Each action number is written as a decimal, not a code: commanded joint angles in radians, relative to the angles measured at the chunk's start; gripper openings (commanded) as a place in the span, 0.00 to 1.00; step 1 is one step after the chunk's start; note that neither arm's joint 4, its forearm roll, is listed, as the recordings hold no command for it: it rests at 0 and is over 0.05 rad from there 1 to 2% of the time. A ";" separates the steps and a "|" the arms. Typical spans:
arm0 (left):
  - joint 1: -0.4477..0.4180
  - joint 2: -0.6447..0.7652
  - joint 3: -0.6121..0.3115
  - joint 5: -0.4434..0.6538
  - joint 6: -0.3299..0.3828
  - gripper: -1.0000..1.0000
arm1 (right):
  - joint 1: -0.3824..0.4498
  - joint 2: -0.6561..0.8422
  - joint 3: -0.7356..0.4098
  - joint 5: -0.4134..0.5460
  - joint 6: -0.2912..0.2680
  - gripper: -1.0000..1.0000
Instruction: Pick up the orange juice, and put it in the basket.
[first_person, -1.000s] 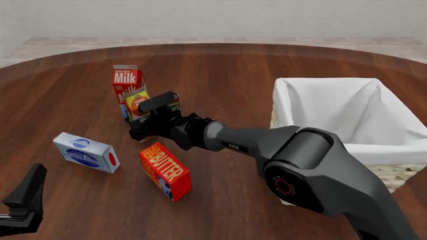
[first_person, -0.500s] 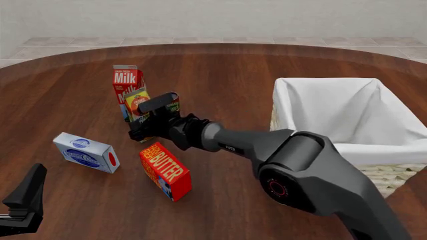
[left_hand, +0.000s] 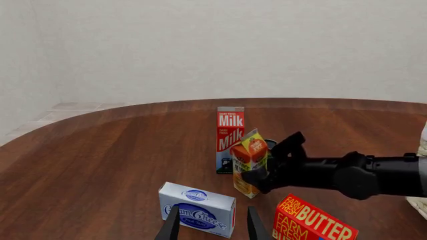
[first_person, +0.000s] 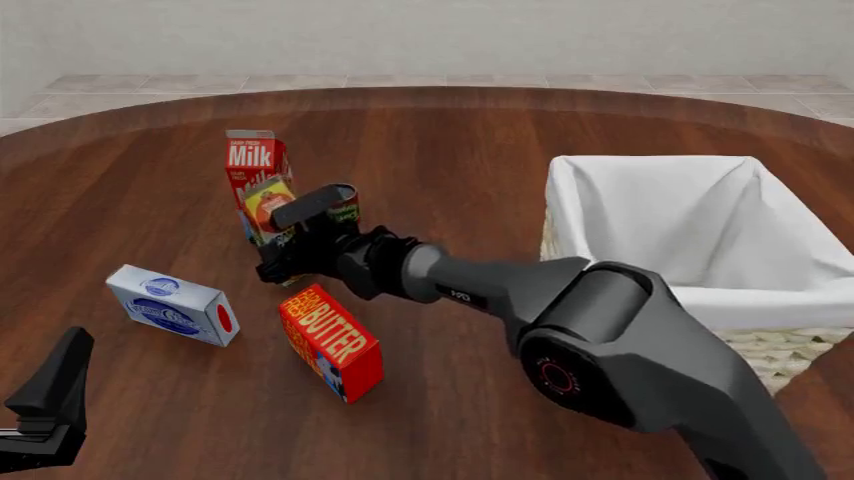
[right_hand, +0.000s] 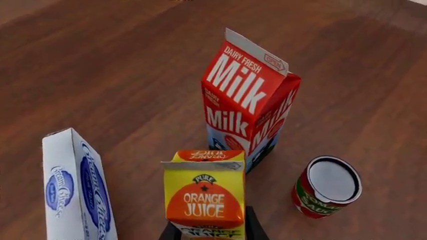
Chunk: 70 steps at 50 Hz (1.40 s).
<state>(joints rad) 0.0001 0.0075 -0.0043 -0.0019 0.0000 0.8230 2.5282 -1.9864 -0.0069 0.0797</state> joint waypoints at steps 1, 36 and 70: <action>0.000 0.000 0.000 0.000 0.000 1.00 | 0.003 -0.045 0.030 -0.010 0.000 0.00; 0.000 0.000 0.000 0.000 0.000 1.00 | 0.014 -0.447 0.346 -0.041 0.022 0.00; 0.000 0.000 0.000 0.000 0.000 1.00 | -0.001 -0.689 0.490 0.028 -0.027 0.00</action>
<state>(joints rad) 0.0000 0.0075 -0.0043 -0.0019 0.0000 0.8400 1.9142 -1.5303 0.0010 0.0437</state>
